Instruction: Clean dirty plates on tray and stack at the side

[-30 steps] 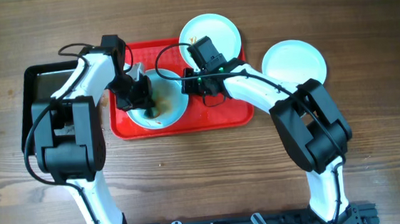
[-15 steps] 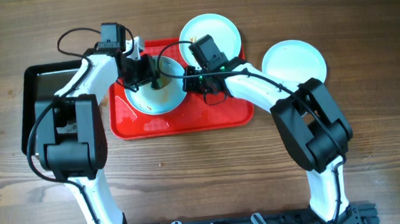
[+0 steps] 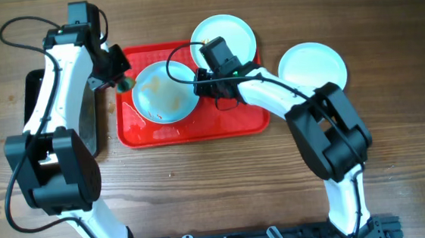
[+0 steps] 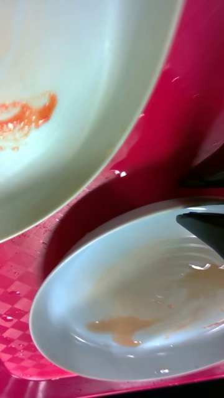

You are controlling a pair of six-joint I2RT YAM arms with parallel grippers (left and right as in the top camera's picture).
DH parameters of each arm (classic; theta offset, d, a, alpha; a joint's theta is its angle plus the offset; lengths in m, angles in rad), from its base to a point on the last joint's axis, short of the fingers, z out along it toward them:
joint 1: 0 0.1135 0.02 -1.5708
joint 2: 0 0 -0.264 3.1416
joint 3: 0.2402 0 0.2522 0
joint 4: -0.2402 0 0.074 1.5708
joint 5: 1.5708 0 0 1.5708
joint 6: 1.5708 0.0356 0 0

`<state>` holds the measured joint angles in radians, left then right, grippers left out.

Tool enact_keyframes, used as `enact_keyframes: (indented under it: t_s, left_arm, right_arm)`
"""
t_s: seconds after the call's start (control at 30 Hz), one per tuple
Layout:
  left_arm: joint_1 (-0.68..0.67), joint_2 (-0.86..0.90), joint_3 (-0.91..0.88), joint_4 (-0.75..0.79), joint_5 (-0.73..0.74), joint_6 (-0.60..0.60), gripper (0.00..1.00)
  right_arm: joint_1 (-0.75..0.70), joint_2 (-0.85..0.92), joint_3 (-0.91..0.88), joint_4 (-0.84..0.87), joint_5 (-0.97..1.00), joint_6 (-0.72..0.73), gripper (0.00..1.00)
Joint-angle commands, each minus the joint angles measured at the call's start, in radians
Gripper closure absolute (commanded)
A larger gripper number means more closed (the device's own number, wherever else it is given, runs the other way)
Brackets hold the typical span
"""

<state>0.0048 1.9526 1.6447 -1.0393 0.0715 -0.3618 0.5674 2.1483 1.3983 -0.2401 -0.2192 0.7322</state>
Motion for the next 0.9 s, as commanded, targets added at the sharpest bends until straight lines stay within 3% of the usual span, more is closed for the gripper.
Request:
enact_keyframes:
  t_s: [0.0, 0.03, 0.17, 0.33, 0.7, 0.87]
  left_arm:
    - [0.014, 0.015, 0.002, -0.001, -0.130, -0.003, 0.96]
    - [0.014, 0.017, -0.001, 0.005, -0.129, 0.014, 0.96]
    - [0.014, 0.017, -0.032, 0.021, -0.130, 0.079, 0.96]
    - [0.014, 0.017, -0.077, 0.037, -0.129, 0.120, 0.96]
    - [0.014, 0.017, -0.090, 0.059, -0.121, 0.119, 0.96]
    - [0.014, 0.017, -0.090, 0.058, -0.117, 0.119, 0.96]
  right_arm:
    - [0.024, 0.093, 0.016, 0.023, -0.053, -0.002, 0.90]
    - [0.024, 0.094, 0.016, 0.017, -0.064, 0.001, 0.95]
    - [0.015, 0.092, 0.060, -0.072, -0.103, -0.010, 0.96]
    - [0.013, 0.051, 0.214, -0.299, -0.079, -0.167, 0.96]
    - [0.019, -0.179, 0.241, -0.530, 0.292, -0.348, 0.96]
    - [0.019, -0.246, 0.241, -0.575, 0.478, -0.366, 0.96]
